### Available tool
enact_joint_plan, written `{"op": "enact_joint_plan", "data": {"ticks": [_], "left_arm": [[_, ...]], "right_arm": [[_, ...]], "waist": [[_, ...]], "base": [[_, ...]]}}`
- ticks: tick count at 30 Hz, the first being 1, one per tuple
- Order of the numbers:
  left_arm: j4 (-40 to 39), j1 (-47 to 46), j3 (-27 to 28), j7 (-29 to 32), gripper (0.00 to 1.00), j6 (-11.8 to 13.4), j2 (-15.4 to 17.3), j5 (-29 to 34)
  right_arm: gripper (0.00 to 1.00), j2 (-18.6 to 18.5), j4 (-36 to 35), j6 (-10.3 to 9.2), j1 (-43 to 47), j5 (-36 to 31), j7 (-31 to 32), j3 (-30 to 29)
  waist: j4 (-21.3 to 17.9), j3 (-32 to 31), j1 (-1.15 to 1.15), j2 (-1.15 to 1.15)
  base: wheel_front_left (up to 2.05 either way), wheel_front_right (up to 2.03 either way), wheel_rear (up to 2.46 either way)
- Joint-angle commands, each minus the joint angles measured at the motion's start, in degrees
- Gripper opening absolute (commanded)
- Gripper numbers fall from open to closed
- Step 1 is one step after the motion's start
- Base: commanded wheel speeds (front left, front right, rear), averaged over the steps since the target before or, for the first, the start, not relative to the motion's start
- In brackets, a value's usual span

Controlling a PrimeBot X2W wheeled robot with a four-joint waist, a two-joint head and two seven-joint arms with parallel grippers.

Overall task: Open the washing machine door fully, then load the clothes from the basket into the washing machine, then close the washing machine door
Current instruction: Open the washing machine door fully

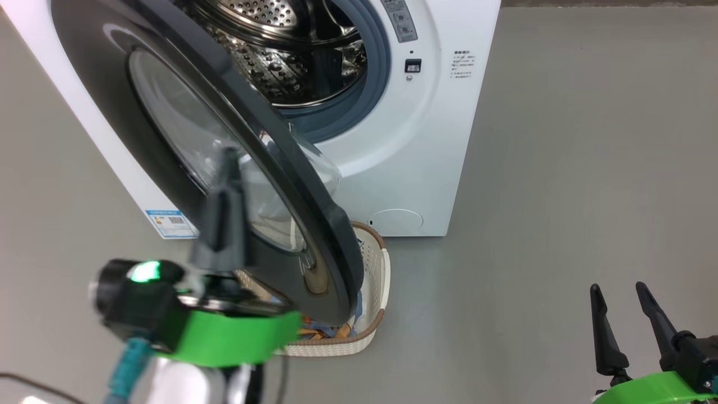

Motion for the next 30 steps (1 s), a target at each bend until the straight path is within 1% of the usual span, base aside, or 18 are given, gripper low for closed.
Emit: {"op": "enact_joint_plan", "data": {"ticks": [1, 3, 6, 10, 13, 21, 26, 30], "left_arm": [[-2.24, -2.07, 0.45, 0.69, 0.00, -0.33, 0.46, 0.25], [-3.72, -2.40, -3.15, 2.26, 0.00, -0.68, 0.37, -0.70], [-3.89, -2.92, -8.51, 4.29, 0.00, -1.00, 0.30, -2.56], [-2.14, -3.92, -15.43, 5.61, 0.00, -0.09, 0.27, -6.03], [1.29, -5.38, -18.86, 6.37, 0.00, 1.15, 0.26, -6.99], [11.05, -9.85, -23.29, 5.57, 0.00, 5.34, 0.25, -10.78], [16.24, -11.63, -23.92, 4.84, 0.00, 7.96, 0.25, -13.37], [18.58, -12.26, -23.86, 3.97, 0.00, 9.00, 0.25, -14.61]], "right_arm": [[1.00, -0.70, -1.51, 0.25, -0.32, 0.64, 0.07, 1.28], [1.00, -0.69, -1.38, 0.25, -0.56, 0.61, 0.09, 1.65], [1.00, -0.67, -1.15, 0.25, -0.76, 0.69, 0.06, 2.06], [1.00, -0.65, -0.72, 0.25, -0.94, 0.97, 0.12, 2.58], [1.00, -0.65, -0.38, 0.25, -1.33, 1.44, 0.17, 3.11], [1.00, -0.64, 0.89, 0.25, -2.22, 2.10, -0.21, 3.39], [1.00, -0.64, 1.18, 0.25, -2.69, 2.48, -0.37, 3.52], [1.00, -0.64, 1.36, 0.25, -2.73, 2.74, -0.46, 3.33]], "waist": [[-0.05, 0.10, 0.00, 0.00], [-0.27, 0.19, 0.00, 0.00], [-0.79, 0.30, 0.00, 0.00], [-1.93, 0.69, 0.00, 0.00], [-2.94, 1.19, 0.00, 0.00], [-4.87, 2.20, 0.00, 0.00], [-5.25, 2.82, 0.00, 0.00], [-5.06, 2.93, 0.00, 0.00]], "base": [[0.00, 0.00, 0.00], [0.00, 0.00, 0.00], [0.00, 0.00, 0.00], [0.00, 0.00, 0.00], [0.00, 0.00, 0.00], [0.00, 0.00, 0.00], [0.00, 0.00, 0.00], [0.00, 0.00, 0.00]]}}
